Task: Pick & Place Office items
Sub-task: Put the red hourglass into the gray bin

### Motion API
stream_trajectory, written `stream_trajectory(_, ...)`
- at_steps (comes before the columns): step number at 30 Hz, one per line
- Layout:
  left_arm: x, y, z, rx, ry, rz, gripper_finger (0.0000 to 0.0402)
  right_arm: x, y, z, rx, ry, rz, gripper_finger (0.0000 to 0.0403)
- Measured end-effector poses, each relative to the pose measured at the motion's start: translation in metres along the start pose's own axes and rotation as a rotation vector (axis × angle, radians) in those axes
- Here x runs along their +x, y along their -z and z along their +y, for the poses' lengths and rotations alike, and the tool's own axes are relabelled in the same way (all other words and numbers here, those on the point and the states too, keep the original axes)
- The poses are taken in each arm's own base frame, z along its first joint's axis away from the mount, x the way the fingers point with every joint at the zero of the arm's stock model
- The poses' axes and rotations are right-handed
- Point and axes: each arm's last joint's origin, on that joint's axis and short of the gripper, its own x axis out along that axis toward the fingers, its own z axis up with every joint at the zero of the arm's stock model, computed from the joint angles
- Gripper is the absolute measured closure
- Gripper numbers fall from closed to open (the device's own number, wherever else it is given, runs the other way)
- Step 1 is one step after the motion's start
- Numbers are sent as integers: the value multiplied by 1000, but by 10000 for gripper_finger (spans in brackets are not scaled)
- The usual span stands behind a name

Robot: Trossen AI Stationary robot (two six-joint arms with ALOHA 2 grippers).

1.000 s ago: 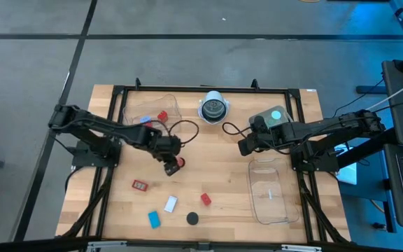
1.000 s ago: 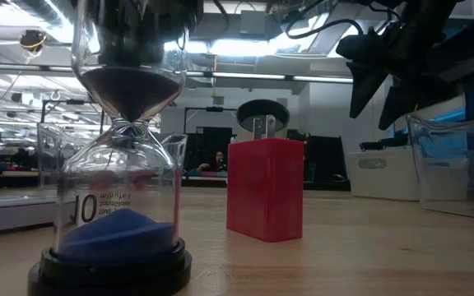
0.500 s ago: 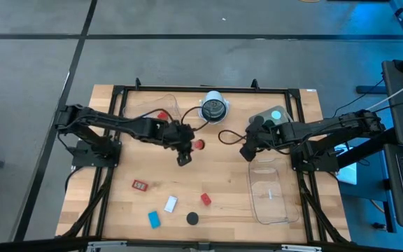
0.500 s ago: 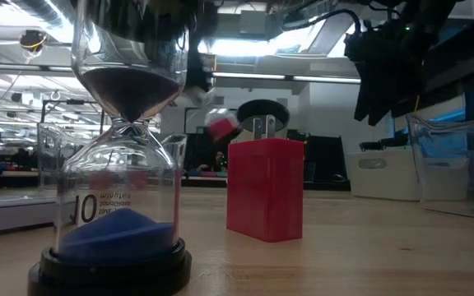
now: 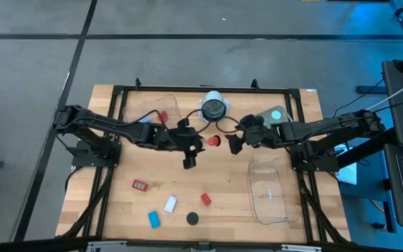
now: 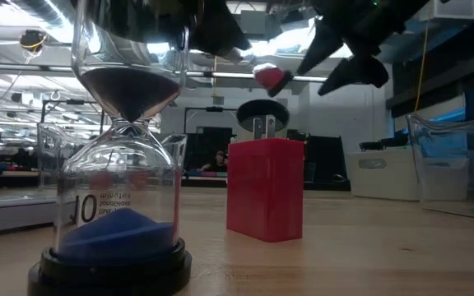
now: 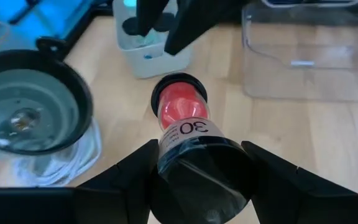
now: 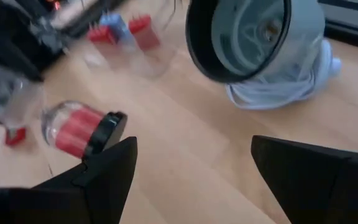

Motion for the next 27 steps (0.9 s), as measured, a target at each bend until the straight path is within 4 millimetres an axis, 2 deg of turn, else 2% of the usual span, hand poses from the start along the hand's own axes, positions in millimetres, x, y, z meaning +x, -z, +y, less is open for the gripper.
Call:
stream_trajectory(8, -32, -3, -12, 49, -117, -63, 194, 1, -18, 10, 206, -142, -118, 85)
stream_trajectory(13, -55, -9, -19, 79, -107, -138, 194, -2, -35, 22, 270, -464, -79, 85)
stream_trajectory(17, -70, -16, -24, 124, -86, -222, 194, -10, -47, 32, 275, -654, -144, 85)
stream_trajectory(27, -87, -29, -30, 252, -100, -357, 194, -13, -54, 33, 256, -730, -187, 79)
